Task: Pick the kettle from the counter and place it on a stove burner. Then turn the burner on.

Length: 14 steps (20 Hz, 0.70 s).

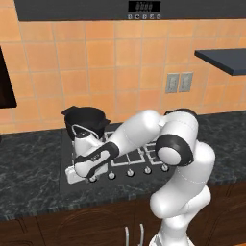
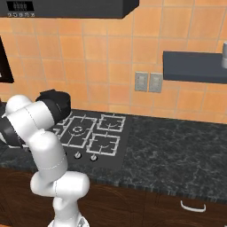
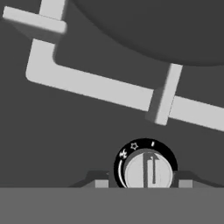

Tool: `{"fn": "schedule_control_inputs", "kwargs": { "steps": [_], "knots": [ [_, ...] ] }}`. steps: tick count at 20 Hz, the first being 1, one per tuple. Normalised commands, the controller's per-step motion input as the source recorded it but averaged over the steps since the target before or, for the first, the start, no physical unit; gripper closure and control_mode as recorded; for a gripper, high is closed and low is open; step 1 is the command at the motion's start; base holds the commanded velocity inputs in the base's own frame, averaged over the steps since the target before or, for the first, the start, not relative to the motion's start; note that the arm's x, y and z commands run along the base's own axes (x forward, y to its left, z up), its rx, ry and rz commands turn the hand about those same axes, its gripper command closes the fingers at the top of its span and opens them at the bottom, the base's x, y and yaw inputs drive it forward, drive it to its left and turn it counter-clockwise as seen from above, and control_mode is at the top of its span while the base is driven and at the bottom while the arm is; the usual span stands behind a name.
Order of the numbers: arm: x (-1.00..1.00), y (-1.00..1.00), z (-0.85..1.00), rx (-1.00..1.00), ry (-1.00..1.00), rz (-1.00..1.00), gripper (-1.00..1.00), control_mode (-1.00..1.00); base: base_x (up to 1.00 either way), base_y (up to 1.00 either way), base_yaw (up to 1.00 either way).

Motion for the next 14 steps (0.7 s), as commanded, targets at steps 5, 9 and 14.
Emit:
{"fn": "schedule_control_inputs", "kwargs": {
  "steps": [5,9,14],
  "knots": [
    [0.00,0.00,-0.38,0.00,0.00,0.38,1.00,-1.00,0.00,0.00,0.00],
    [0.00,0.00,-0.42,-0.01,0.00,0.41,1.00,-1.00,0.00,0.00,0.00],
    [0.00,0.00,-0.39,0.00,0.00,0.44,1.00,-1.00,0.00,0.00,0.00]
  ]
}}
